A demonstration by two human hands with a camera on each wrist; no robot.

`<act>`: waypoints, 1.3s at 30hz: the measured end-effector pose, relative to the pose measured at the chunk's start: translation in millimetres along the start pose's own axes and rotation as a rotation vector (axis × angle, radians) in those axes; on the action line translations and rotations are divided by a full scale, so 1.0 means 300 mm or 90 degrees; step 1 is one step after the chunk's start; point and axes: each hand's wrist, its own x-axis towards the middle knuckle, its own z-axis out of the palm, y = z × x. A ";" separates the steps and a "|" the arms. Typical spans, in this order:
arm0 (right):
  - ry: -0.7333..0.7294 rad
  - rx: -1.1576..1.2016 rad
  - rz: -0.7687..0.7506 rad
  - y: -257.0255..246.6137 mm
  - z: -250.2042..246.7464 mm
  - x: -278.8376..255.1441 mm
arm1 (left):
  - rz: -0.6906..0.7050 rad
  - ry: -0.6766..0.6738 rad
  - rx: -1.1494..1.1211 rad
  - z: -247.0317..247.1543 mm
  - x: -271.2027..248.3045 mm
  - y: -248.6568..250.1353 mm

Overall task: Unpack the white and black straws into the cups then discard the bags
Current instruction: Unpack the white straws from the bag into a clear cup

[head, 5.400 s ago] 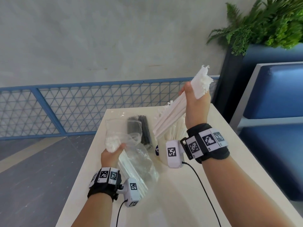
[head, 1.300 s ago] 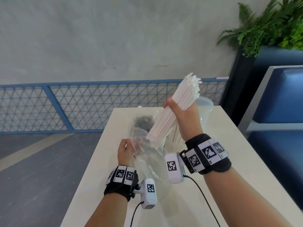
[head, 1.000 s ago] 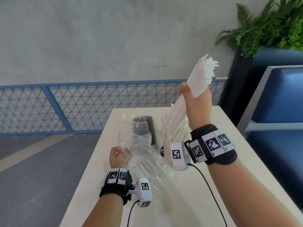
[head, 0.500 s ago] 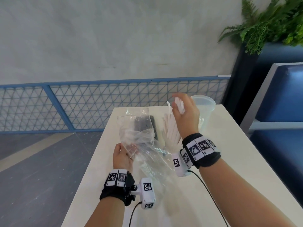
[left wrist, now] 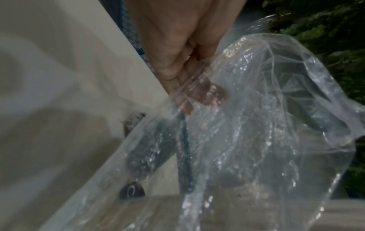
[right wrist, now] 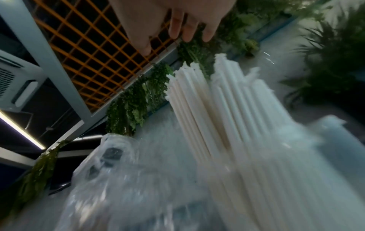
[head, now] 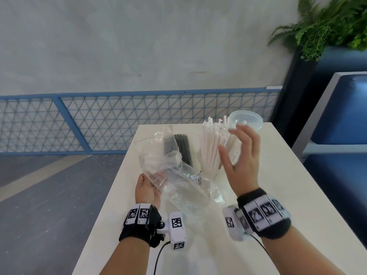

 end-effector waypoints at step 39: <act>-0.581 0.101 0.763 0.202 0.107 -0.428 | 0.294 0.152 0.953 -0.344 -0.013 0.023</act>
